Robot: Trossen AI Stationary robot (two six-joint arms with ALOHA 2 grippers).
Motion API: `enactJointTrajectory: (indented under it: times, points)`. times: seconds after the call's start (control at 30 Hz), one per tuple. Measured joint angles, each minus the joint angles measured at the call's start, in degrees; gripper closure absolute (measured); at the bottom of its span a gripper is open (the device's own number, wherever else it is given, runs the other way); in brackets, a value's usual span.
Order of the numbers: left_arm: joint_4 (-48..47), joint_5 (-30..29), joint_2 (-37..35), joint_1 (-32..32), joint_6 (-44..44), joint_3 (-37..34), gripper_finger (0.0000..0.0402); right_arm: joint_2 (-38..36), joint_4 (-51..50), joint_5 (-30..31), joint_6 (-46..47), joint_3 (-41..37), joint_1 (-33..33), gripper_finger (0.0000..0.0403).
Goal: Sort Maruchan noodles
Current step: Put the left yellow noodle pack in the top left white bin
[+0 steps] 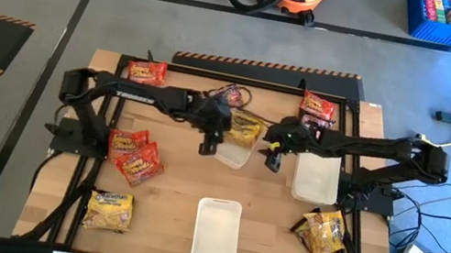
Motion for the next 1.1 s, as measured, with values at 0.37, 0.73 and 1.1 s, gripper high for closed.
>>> enactJointTrajectory:
  times: [0.37,0.73,1.1]
  points:
    - [8.2,-1.0,-16.2,-3.8,-12.1,-18.2,0.0212,-0.9,0.6,-0.5,-0.6,0.3,0.0,0.0189]
    - [8.2,0.6,-17.2,-9.0,-23.6,-19.7,0.0212,-2.2,3.8,-0.4,2.4,0.3,6.7,0.0189]
    - [-2.7,6.7,-17.8,-23.2,-40.5,-19.7,0.0212,-1.8,10.9,6.4,9.6,0.3,21.9,0.0189]
